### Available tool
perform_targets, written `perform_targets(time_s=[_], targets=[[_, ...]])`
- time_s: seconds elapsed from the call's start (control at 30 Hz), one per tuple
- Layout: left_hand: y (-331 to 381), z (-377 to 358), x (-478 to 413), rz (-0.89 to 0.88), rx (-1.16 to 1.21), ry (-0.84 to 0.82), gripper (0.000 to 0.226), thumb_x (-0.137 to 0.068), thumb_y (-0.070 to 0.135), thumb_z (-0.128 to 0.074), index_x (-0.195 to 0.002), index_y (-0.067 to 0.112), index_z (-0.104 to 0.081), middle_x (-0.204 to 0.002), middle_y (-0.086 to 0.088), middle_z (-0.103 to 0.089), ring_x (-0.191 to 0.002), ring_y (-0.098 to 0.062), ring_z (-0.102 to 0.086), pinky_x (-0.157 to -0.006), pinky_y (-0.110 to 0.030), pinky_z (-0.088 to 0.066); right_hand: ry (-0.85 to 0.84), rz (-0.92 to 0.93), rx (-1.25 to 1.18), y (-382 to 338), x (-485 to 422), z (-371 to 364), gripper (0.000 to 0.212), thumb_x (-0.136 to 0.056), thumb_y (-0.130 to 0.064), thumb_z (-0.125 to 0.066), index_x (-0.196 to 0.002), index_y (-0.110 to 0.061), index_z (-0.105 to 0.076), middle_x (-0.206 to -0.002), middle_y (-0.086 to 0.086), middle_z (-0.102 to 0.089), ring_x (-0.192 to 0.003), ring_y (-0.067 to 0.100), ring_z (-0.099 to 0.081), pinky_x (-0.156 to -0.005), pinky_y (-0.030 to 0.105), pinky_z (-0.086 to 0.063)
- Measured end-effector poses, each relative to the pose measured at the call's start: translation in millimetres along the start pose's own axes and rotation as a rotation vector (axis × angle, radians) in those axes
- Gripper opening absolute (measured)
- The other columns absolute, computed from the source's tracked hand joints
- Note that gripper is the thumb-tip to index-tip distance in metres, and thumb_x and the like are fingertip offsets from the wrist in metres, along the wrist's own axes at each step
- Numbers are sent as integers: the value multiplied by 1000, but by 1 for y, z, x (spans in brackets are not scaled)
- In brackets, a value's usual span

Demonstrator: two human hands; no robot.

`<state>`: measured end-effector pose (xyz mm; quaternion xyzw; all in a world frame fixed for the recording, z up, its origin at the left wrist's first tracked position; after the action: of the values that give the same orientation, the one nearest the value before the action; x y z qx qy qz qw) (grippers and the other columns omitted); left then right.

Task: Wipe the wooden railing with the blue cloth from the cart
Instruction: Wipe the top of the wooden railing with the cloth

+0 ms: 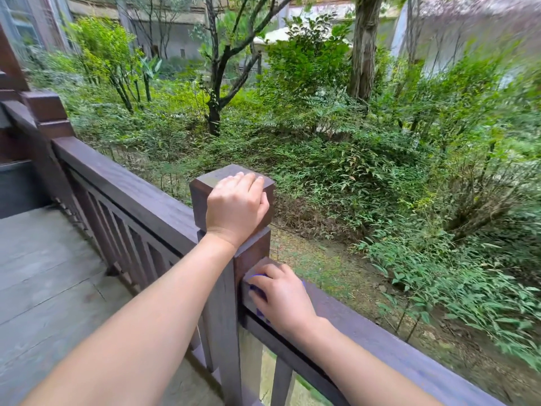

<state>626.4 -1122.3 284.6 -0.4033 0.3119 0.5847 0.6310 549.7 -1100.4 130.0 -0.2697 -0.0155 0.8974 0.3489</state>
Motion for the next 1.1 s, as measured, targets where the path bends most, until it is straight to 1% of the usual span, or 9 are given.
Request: perform_targets(time_s=[0.17, 0.3, 0.43, 0.53, 0.63, 0.8, 0.93, 1.0, 1.1], targets=[[-2, -9, 6, 69, 34, -252, 38, -80, 19, -63, -115, 9, -70, -116, -9, -72, -111, -30, -66, -97, -41, -51, -233, -136, -151, 9, -4, 9, 18, -76, -35, -56, -85, -25, -69, -86, 1, -70, -83, 26, -62, -64, 29, -46], [2, 3, 15, 216, 137, -438, 45, -84, 20, -63, -127, 10, -65, -140, -13, -58, -132, -32, -50, -115, -42, -33, -257, -119, -205, 19, 13, 32, 20, -75, -35, -59, -89, -28, -70, -88, -2, -74, -84, 25, -64, -66, 30, -46], [20, 54, 49, 348, 207, -392, 43, -83, 17, -62, -126, 14, -66, -136, -11, -59, -122, -33, -55, -105, -45, -44, -231, -65, -235, 28, 33, 63, 17, -78, -33, -60, -89, -27, -71, -92, -5, -74, -87, 21, -64, -73, 30, -49], [38, 94, 99, 467, 137, -400, 49, -80, 27, -57, -128, 18, -64, -136, -9, -59, -119, -33, -57, -104, -47, -45, -213, -23, -251, 26, 49, 83, 16, -78, -33, -61, -90, -28, -71, -95, -7, -73, -90, 20, -64, -75, 30, -50], [49, 122, 147, 585, 17, -490, 55, -79, 35, -56, -132, 21, -61, -140, -12, -55, -128, -32, -51, -108, -50, -40, -221, 12, -284, 16, 67, 94, 18, -76, -34, -60, -90, -30, -71, -94, -6, -74, -89, 20, -65, -77, 32, -52], [58, 172, 194, 729, -123, -598, 60, -85, 37, -61, -143, 26, -48, -153, -13, -40, -142, -32, -33, -117, -53, -28, -208, 98, -348, -18, 96, 110, 17, -78, -36, -61, -90, -30, -71, -91, -11, -73, -82, 12, -64, -63, 24, -42], [67, 212, 224, 776, -231, -660, 65, -90, 46, -53, -150, 31, -35, -161, -9, -27, -150, -29, -19, -122, -50, -17, -216, 157, -388, -50, 119, 122, 19, -79, -37, -59, -92, -30, -71, -95, -10, -73, -89, 14, -63, -69, 26, -43], [69, 232, 240, 808, -274, -691, 66, -90, 50, -49, -152, 32, -31, -163, -9, -23, -151, -28, -14, -122, -50, -15, -207, 186, -393, -67, 131, 130, 17, -80, -37, -60, -91, -31, -71, -98, -10, -73, -92, 14, -63, -69, 26, -41], [73, 263, 264, 847, -326, -719, 68, -91, 53, -47, -153, 31, -28, -163, -10, -21, -151, -29, -13, -121, -52, -15, -237, 222, -396, -93, 152, 140, 18, -82, -34, -59, -94, -29, -71, -103, -7, -72, -98, 17, -63, -78, 30, -49]])
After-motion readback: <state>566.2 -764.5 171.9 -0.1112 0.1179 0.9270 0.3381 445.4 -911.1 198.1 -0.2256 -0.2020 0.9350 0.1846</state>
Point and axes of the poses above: each hand's wrist, its own x-axis away from the middle knuckle, its own z-axis out of the back of the hand, y = z × x, the point moved 10 cm from there along -x, towards the middle knuckle
